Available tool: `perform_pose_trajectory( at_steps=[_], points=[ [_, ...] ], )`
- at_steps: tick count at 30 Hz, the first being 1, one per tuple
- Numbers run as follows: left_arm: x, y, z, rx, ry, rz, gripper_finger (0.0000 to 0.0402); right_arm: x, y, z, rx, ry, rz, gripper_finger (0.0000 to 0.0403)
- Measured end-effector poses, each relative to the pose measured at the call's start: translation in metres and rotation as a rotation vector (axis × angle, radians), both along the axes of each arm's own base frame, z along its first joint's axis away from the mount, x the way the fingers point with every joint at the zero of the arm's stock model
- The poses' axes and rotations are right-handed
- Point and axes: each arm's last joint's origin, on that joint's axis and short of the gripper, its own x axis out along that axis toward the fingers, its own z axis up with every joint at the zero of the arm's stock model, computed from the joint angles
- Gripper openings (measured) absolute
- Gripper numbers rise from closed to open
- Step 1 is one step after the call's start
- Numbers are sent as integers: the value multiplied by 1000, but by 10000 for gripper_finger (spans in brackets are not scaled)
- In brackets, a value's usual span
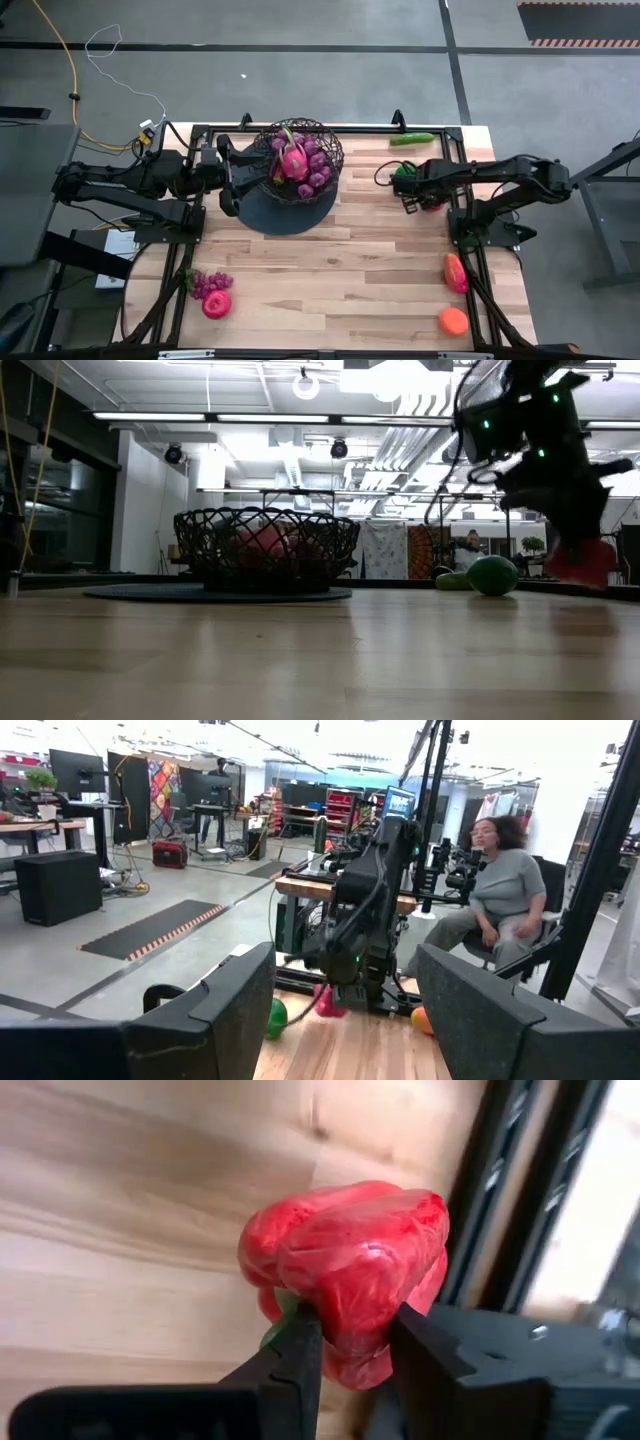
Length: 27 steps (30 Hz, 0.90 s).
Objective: Build produce basket
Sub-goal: Put the red bell pepper into the black basket
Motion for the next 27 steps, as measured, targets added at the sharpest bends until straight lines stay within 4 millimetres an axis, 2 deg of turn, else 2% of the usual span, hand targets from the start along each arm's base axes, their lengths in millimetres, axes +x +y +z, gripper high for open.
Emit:
perform_pose_trajectory(
  at_steps=[2,5,9,13,21,24,27],
  points=[
    [0,0,0,0,-1,0,229,3,0,16,-50,-24,34,85],
    [0,0,0,-1,-1,0,229,11,3,45,-132,-158,115,84],
    [0,0,0,-15,-6,-1,229,27,12,82,-224,-499,306,84],
    [0,0,0,-56,-20,-5,229,46,22,109,-335,-860,499,84],
    [0,0,0,-108,-39,-10,229,82,30,153,-486,-1399,866,84],
    [0,0,0,-110,-40,-10,229,84,32,161,-492,-1493,935,84],
    [0,0,0,-110,-41,-10,229,84,33,161,-482,-1497,942,84]
  ],
)
